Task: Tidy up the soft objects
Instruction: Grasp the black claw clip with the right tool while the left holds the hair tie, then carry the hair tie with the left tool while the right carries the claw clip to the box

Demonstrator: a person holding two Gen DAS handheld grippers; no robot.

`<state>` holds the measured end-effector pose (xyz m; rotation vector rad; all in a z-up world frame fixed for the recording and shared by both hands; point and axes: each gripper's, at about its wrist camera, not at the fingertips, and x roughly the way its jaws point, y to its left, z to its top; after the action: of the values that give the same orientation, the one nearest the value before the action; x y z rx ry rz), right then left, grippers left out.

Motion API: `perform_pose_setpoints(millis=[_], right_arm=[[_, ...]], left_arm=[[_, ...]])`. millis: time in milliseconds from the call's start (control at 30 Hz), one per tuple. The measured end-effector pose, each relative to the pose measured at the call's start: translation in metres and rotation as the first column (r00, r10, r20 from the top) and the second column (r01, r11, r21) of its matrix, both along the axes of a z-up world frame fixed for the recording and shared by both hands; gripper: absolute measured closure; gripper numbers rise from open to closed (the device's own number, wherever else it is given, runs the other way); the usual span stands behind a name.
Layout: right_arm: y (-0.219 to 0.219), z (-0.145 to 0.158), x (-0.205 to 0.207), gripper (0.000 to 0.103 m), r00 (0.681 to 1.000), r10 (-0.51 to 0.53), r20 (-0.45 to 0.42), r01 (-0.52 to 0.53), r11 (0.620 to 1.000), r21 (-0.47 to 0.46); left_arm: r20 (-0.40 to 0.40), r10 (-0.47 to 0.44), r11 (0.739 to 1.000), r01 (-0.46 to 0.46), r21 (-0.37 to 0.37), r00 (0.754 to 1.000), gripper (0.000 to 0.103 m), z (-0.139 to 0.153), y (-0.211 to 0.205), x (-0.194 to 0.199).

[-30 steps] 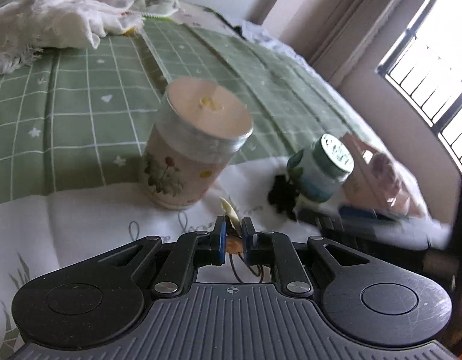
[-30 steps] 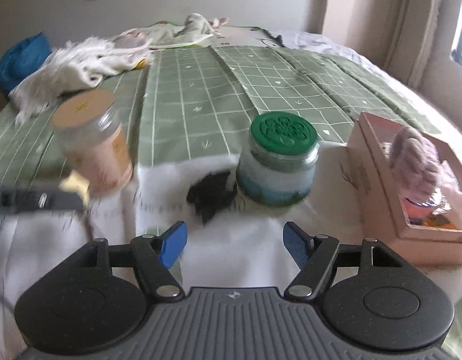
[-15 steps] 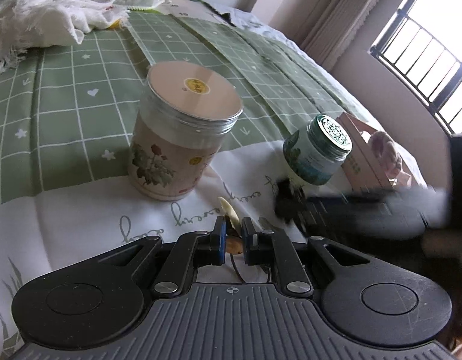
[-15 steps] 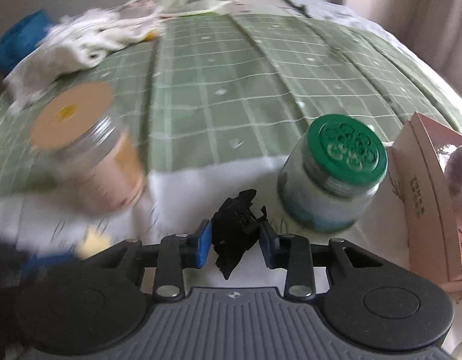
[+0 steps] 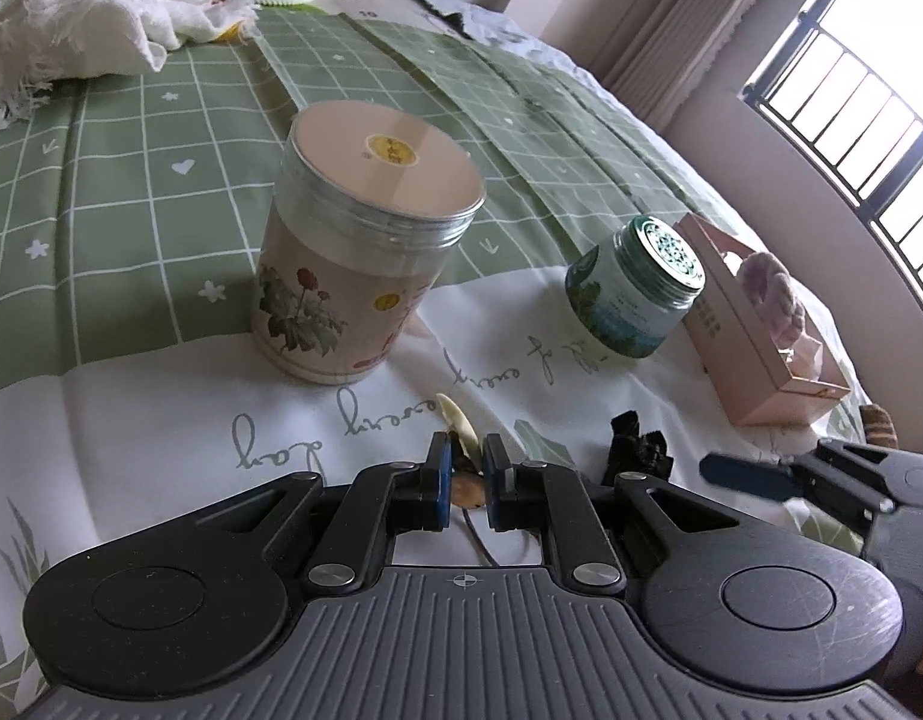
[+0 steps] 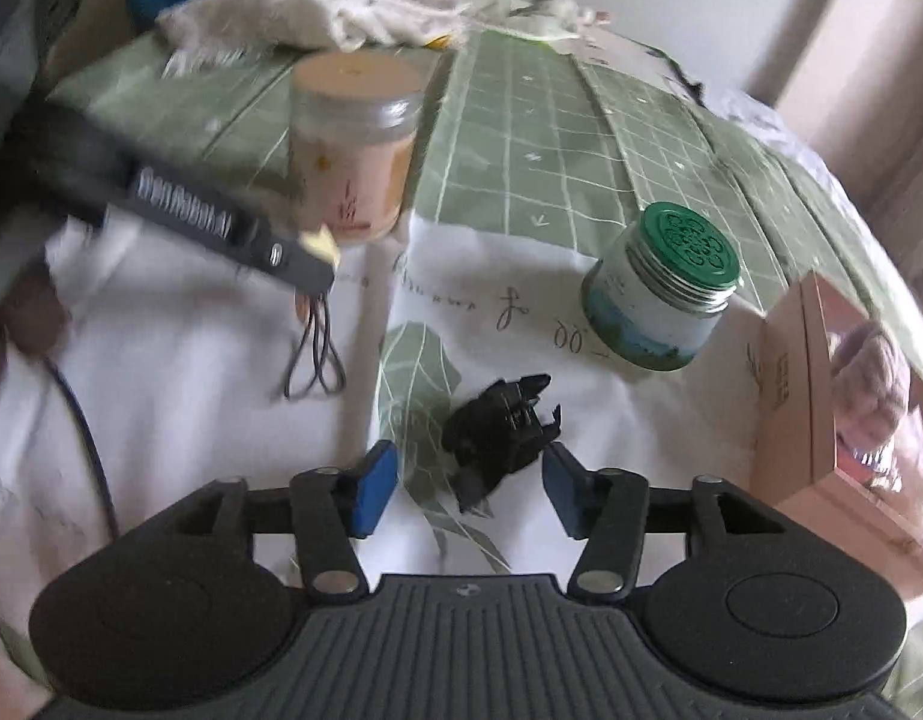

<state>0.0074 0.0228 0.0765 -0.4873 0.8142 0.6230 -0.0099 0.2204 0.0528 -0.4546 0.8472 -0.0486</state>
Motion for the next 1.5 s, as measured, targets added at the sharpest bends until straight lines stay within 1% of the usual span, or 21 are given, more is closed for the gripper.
perform_pose_setpoints(millis=[100,233,300,333,433,533,600,667,700,800,867,900,967,1067,1133,1167,1200,1233,1300,1367,1500], right_arm=[[0.006,-0.002,0.012,0.048,0.99,-0.141,-0.019,0.141,0.99,0.019],[0.01,-0.011,0.032,0.048,0.947,-0.302,-0.107,0.307,0.951,0.04],[0.011,-0.018,0.039,0.049,0.936,-0.334,-0.113,0.339,0.94,0.026],[0.012,-0.021,0.039,0.05,0.943,-0.316,-0.101,0.319,0.947,0.02],[0.015,-0.024,0.022,0.051,0.984,-0.178,0.0,0.178,0.983,-0.036],[0.008,-0.025,0.002,0.051,0.997,-0.052,0.053,0.057,0.994,-0.095],[0.003,-0.026,-0.008,0.051,0.996,-0.014,0.091,0.027,0.989,-0.146],[-0.002,-0.028,-0.013,0.051,0.99,-0.009,0.139,0.037,0.978,-0.204],[-0.004,-0.026,-0.013,0.051,0.99,-0.017,0.142,0.046,0.978,-0.205],[-0.013,-0.004,-0.005,0.051,0.995,-0.098,0.036,0.1,0.994,-0.051],[-0.014,0.009,0.005,0.051,0.984,-0.172,-0.049,0.176,0.981,0.083],[-0.013,0.012,0.011,0.051,0.974,-0.208,-0.085,0.217,0.968,0.122],[-0.008,0.01,0.025,0.051,0.95,-0.277,-0.148,0.297,0.944,0.142],[-0.003,-0.003,0.052,0.051,0.885,-0.402,-0.234,0.434,0.895,0.106],[-0.005,-0.011,0.062,0.052,0.855,-0.441,-0.272,0.481,0.871,0.099],[-0.004,-0.013,0.062,0.057,0.856,-0.44,-0.273,0.479,0.872,0.098],[-0.003,-0.013,0.061,0.066,0.866,-0.424,-0.265,0.461,0.882,0.097],[-0.001,-0.012,0.056,0.07,0.885,-0.395,-0.246,0.428,0.899,0.092],[0.003,-0.007,0.043,0.072,0.926,-0.335,-0.175,0.352,0.933,0.072],[0.002,-0.001,0.034,0.072,0.953,-0.272,-0.132,0.282,0.957,0.069],[-0.007,0.02,0.026,0.073,0.981,-0.177,-0.077,0.184,0.978,0.1]], left_arm=[[-0.007,0.001,1.0,-0.001,0.001,1.0,0.09,-0.002,0.001,0.001],[-0.014,0.0,1.0,0.0,-0.005,1.0,0.09,-0.003,0.002,0.002],[-0.015,0.0,1.0,0.0,-0.01,1.0,0.09,-0.004,0.002,0.002],[-0.016,0.0,1.0,0.0,-0.013,1.0,0.09,-0.004,0.002,0.002],[-0.013,0.003,1.0,-0.003,-0.027,1.0,0.09,-0.003,0.003,0.001],[-0.016,-0.003,0.999,0.002,-0.035,1.0,0.09,-0.003,0.003,0.001],[-0.013,-0.008,0.999,0.008,-0.04,1.0,0.09,-0.001,0.002,0.001],[-0.008,-0.01,0.999,0.009,-0.039,1.0,0.09,0.0,0.001,0.0],[-0.008,-0.01,0.999,0.01,-0.039,1.0,0.09,0.0,0.001,0.0],[-0.017,-0.008,0.999,0.008,-0.035,1.0,0.09,-0.001,0.001,0.001],[-0.022,-0.007,1.0,0.007,-0.031,1.0,0.09,-0.002,0.0,0.001],[-0.022,-0.008,1.0,0.008,-0.029,1.0,0.09,-0.002,0.0,0.001],[-0.025,-0.01,1.0,0.009,-0.027,1.0,0.09,-0.002,0.0,0.001],[-0.03,-0.011,1.0,0.01,-0.026,0.999,0.09,-0.004,0.001,0.003],[-0.031,-0.013,1.0,0.012,-0.025,0.999,0.09,-0.004,0.001,0.003],[-0.031,-0.016,1.0,0.015,-0.023,0.999,0.09,-0.005,0.001,0.003],[-0.032,-0.018,1.0,0.018,-0.02,0.999,0.09,-0.005,0.0,0.003],[-0.031,-0.02,1.0,0.02,-0.016,0.999,0.09,-0.005,0.0,0.003],[-0.018,-0.021,1.0,0.021,-0.006,1.0,0.09,-0.003,-0.002,0.002],[0.026,-0.026,1.0,0.026,0.012,0.999,0.09,0.004,-0.005,-0.002],[0.143,-0.056,0.998,0.055,0.01,0.988,0.09,0.027,-0.018,-0.009]])
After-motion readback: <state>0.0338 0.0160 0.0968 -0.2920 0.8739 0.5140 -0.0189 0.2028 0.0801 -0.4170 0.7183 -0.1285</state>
